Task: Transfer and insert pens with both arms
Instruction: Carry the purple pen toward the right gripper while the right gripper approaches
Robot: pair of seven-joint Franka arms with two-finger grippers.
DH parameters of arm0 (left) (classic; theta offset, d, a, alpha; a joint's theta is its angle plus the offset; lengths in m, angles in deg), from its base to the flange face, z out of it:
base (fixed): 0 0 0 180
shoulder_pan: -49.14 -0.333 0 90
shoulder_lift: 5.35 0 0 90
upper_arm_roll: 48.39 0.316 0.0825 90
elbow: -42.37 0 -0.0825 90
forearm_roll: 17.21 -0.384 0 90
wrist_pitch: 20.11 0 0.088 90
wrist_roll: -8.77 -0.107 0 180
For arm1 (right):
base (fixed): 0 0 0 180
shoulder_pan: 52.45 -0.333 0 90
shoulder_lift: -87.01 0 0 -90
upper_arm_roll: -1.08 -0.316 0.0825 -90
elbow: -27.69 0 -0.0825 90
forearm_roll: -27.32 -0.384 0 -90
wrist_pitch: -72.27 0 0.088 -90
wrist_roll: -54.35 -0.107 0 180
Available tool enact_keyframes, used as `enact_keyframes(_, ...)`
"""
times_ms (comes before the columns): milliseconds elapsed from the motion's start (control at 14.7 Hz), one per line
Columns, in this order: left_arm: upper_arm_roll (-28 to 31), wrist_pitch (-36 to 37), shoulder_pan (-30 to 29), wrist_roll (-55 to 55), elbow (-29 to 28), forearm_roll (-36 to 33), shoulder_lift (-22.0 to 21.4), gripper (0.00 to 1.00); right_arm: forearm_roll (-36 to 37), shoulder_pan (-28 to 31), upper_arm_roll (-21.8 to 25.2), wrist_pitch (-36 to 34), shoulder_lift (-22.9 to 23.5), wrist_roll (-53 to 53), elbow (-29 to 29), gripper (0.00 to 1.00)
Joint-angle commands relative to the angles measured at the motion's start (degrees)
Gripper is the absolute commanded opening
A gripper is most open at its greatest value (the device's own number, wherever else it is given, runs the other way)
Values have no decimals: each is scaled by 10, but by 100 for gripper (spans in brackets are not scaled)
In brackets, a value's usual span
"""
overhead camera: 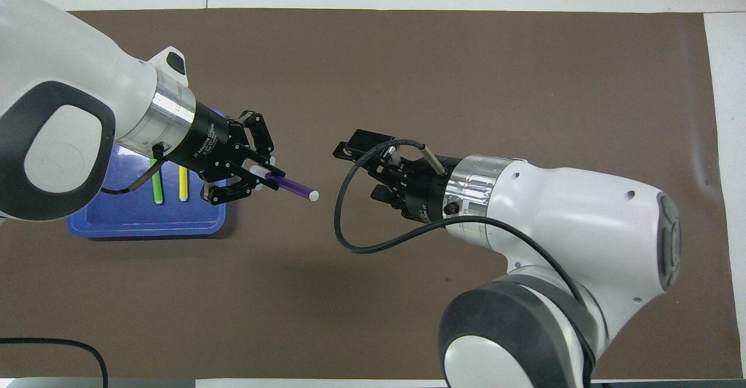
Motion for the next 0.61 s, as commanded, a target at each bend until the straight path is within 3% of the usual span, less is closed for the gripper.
enact_keyframes(0,8,-43,25,63,-41,51,-21,0,-2,-1,-1,10,1,-2,-3,100)
enact_keyframes(272,8,-75,29,76,-85,89,-41,0,12,-9,-2,5,4,0,-3,100)
enact_keyframes(545,8,-85,29,83,-92,111,-45,0,24,-13,-2,-1,4,0,-5,96)
